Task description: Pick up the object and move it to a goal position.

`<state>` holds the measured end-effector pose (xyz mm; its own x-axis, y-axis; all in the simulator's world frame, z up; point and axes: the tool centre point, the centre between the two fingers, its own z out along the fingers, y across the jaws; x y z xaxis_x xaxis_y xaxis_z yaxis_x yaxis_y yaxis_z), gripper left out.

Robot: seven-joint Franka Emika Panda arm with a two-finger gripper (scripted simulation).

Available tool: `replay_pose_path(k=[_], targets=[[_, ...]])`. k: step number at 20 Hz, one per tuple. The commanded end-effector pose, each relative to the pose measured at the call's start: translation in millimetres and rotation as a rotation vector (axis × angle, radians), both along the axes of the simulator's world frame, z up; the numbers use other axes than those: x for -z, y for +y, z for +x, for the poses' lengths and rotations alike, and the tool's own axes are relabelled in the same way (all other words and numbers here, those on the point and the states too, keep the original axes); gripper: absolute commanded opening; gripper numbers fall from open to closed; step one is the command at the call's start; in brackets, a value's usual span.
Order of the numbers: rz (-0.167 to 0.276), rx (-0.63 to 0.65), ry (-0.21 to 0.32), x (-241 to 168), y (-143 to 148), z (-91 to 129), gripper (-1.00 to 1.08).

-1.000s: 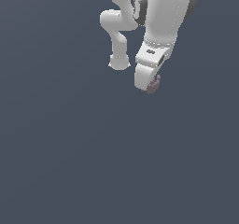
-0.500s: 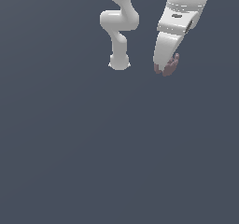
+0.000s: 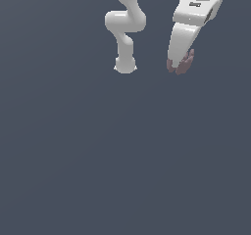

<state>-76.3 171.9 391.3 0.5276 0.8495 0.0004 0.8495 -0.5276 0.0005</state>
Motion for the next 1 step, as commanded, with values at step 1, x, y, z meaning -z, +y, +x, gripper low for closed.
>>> replay_pose_path(k=[1], targets=[[0.0, 0.001, 0.001, 1.0, -0.7, 0.6, -1.0]])
